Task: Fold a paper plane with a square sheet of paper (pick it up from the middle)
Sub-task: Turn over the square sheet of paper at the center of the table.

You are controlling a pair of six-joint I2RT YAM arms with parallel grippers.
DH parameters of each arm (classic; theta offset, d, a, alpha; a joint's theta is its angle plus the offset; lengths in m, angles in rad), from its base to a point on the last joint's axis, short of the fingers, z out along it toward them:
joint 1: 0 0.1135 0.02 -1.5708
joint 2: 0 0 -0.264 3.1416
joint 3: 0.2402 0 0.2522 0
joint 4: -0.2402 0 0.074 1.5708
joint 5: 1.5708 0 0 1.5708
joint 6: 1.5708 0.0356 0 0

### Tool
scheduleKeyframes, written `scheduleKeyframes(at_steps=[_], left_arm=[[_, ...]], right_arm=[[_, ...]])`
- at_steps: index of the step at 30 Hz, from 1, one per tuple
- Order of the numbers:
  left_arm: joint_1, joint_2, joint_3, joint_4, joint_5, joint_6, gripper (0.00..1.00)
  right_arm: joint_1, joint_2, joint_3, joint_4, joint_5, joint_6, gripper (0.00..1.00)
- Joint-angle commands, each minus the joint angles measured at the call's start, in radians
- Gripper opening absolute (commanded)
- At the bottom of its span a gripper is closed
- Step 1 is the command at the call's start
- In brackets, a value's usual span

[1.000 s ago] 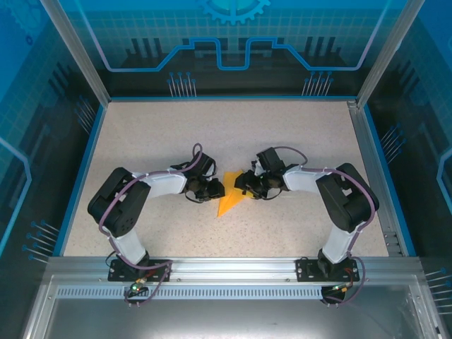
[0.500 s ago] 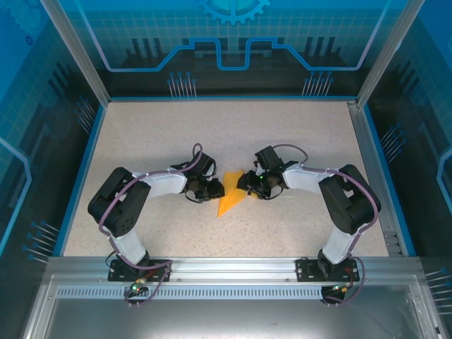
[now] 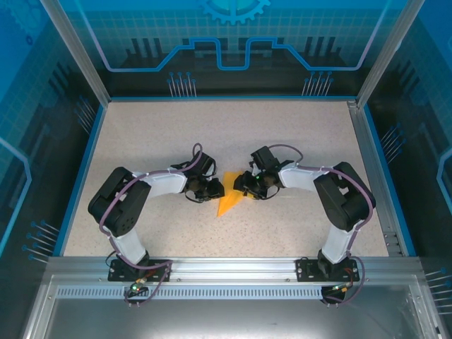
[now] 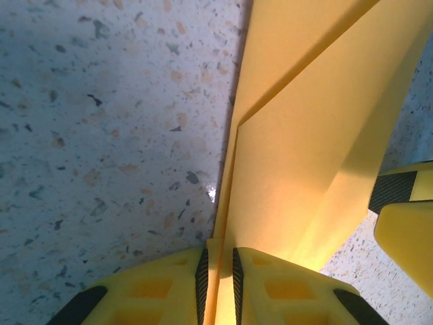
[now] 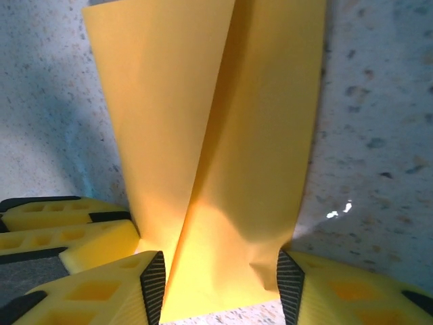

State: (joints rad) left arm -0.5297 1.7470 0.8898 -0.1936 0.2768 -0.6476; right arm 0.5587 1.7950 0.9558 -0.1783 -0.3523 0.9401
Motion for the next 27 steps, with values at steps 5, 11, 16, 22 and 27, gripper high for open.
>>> scheduleKeyframes(at_steps=[5,11,16,22,27], left_arm=[[-0.008,0.039,0.012,0.016,0.045,0.014,0.21],[-0.009,0.031,0.006,0.02,0.044,0.006,0.2],[-0.009,0.023,0.003,0.02,0.038,0.003,0.2],[-0.009,0.027,0.003,0.019,0.036,0.003,0.2],[-0.009,0.03,0.006,0.02,0.039,0.002,0.2]], right_arm=[[0.029,0.027,0.023,0.048,-0.053,0.018,0.5],[0.017,0.006,0.024,0.088,-0.068,0.019,0.56],[-0.017,-0.041,-0.008,0.058,-0.022,0.023,0.55],[-0.032,-0.131,-0.07,0.007,0.085,0.01,0.56],[-0.026,-0.109,-0.066,-0.02,0.045,0.011,0.55]])
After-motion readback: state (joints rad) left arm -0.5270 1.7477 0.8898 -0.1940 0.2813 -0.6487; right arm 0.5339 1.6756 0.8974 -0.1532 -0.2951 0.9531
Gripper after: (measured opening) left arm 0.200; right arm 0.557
